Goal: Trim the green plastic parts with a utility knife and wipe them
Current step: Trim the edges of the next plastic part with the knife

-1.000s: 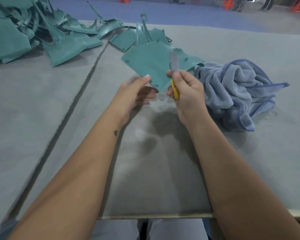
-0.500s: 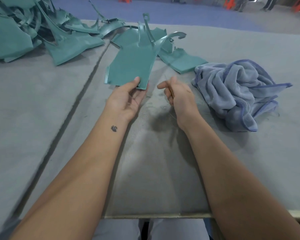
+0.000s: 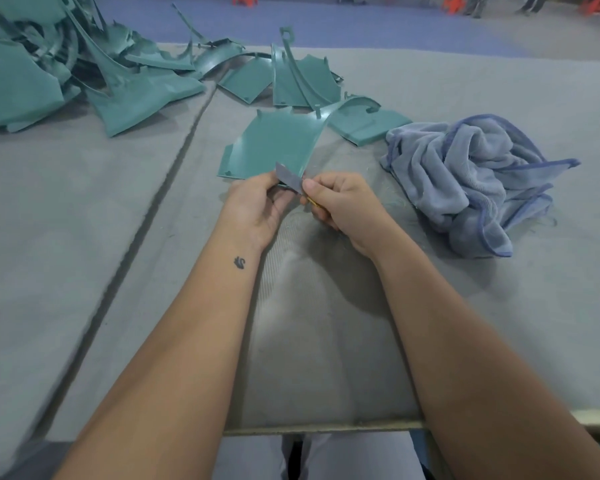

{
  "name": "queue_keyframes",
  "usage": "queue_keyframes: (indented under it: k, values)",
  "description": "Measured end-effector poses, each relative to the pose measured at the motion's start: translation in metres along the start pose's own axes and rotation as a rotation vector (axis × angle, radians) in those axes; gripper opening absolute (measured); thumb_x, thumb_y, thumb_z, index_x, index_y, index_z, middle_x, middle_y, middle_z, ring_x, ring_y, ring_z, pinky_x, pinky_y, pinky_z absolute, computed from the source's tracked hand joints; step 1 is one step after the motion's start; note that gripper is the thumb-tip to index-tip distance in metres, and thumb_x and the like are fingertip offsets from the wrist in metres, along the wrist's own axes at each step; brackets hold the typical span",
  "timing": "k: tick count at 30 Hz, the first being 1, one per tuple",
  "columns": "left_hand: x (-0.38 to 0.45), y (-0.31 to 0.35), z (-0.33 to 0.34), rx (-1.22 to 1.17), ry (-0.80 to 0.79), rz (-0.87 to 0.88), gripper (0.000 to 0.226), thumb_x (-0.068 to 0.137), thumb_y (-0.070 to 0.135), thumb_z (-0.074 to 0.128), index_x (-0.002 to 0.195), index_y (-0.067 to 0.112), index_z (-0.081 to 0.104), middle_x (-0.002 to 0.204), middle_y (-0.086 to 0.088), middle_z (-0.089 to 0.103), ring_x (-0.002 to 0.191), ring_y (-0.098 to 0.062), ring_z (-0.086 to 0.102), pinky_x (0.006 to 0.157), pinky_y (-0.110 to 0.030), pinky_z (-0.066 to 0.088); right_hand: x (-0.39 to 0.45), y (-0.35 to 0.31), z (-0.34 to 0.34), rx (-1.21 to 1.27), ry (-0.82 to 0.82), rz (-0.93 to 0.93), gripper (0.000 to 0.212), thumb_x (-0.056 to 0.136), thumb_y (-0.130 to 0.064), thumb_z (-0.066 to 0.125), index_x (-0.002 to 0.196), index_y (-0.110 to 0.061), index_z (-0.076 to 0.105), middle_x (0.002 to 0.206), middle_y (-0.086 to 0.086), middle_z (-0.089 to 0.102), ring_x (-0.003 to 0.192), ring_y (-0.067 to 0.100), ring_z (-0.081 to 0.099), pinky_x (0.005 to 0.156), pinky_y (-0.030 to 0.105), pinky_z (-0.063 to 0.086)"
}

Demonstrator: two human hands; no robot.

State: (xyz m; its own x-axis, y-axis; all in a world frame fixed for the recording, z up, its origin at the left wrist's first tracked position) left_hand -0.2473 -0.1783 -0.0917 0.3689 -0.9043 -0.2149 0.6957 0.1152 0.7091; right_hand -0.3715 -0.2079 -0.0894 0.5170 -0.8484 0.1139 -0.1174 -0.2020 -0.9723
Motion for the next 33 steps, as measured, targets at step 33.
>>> queue_keyframes:
  k: [33]
  values:
    - [-0.008, 0.008, 0.000, -0.079, 0.039, -0.133, 0.015, 0.099, 0.004, 0.040, 0.103, 0.001, 0.054, 0.059, -0.010, 0.067, 0.046, -0.013, 0.064, 0.039, -0.016, 0.048, 0.008, 0.008, -0.010, 0.220, 0.122, 0.007, 0.035, 0.101, -0.017, 0.047, 0.067, -0.012, 0.054, 0.044, -0.006, 0.038, 0.039, 0.004, 0.027, 0.037, 0.014, 0.024]
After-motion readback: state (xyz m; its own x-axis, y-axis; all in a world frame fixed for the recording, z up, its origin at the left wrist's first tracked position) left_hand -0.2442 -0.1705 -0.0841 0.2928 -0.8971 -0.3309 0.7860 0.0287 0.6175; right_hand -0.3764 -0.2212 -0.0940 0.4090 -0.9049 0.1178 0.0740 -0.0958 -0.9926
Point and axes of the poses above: each hand's wrist, its own x-axis towards the middle knuckle, its own z-axis out of the palm, y = z × x, the point moved 2 cm from there along x, towards the middle knuckle
